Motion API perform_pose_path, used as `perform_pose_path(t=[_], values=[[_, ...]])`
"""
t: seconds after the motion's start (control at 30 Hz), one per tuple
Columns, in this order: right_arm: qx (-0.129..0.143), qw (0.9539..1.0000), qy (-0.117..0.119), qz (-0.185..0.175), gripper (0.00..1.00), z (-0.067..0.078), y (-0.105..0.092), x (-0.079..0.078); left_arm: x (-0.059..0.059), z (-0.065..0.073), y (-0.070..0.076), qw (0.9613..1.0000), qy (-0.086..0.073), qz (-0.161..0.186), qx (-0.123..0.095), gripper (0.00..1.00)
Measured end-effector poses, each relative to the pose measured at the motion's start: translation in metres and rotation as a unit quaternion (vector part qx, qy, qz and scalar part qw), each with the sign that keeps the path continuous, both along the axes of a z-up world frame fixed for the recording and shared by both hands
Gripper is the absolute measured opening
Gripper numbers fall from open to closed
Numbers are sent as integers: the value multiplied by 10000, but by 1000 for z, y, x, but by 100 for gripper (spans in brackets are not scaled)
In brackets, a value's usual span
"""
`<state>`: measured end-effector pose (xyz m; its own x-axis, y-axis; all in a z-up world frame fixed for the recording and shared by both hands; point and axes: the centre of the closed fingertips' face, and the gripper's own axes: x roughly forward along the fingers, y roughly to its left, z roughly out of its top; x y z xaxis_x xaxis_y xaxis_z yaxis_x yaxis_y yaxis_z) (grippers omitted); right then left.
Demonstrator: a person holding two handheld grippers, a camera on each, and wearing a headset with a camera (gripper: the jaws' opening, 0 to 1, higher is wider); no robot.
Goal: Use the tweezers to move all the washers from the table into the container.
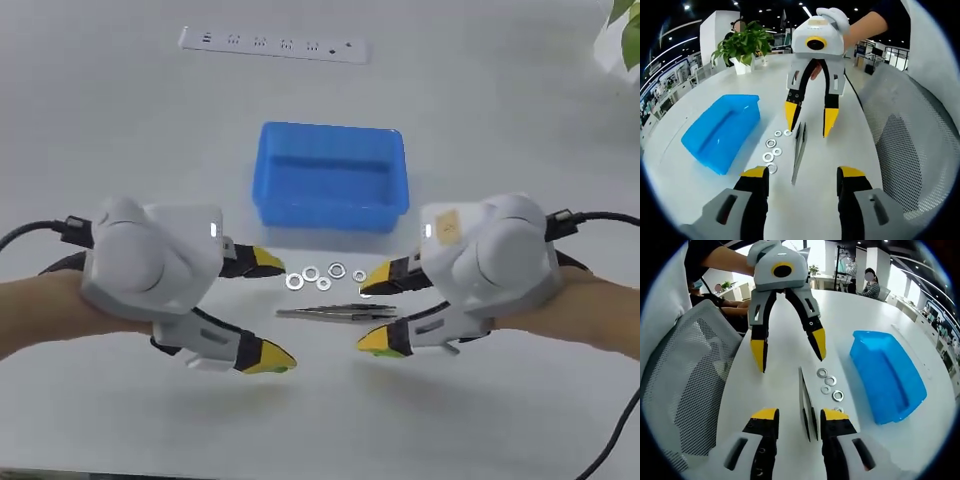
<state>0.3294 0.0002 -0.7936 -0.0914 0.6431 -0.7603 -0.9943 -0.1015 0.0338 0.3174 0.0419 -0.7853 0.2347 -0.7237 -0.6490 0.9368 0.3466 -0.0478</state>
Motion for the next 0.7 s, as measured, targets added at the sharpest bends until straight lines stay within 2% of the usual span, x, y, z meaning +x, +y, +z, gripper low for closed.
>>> perform_pose_path(t=[0.1, 0.2, 0.27, 0.5, 0.57, 0.7], values=[[-123, 9999, 2, 72, 31, -4, 2, -1, -4, -6, -2, 9998, 91, -136, 125, 51], [-179, 9998, -43, 123, 28, -6, 3, 1, -4, -11, -3, 9995, 122, -200, 207, 49], [-238, 9996, -59, 115, 27, -8, 3, 3, -5, -14, -4, 9993, 305, -135, 164, 49], [-310, 9994, 26, 125, 21, -12, 5, 3, 3, -16, -6, 9993, 155, -175, 285, 42], [-332, 9993, -9, 148, 18, -13, 6, 4, 8, -17, -4, 9991, 11, -198, 384, 37], [-392, 9991, -72, 170, 15, -15, 6, 6, 11, -18, -4, 9984, -34, -270, 496, 31]])
